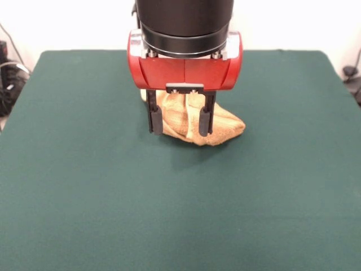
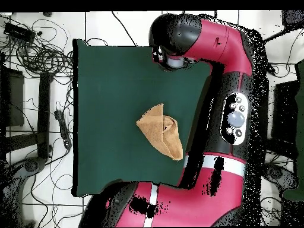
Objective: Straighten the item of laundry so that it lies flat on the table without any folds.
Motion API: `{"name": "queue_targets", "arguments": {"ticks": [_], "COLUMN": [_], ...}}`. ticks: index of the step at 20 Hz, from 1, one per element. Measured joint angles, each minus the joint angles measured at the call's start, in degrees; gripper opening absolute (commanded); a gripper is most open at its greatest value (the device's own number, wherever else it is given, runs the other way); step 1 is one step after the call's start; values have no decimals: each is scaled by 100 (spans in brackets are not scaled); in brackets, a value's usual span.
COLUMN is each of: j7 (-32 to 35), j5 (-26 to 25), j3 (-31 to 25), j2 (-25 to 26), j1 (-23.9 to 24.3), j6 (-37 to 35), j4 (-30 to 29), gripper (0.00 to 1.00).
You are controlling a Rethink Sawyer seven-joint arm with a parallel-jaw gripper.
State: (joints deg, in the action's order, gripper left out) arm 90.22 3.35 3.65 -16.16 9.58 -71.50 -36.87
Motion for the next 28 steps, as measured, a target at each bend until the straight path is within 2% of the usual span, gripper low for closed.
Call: {"name": "queue_targets", "arguments": {"ticks": [28], "j7": [0], "j5": [-1], "j3": [-1], "j2": [319], "j1": [22], "j6": [-48], "j4": [484], "gripper": [100]}}
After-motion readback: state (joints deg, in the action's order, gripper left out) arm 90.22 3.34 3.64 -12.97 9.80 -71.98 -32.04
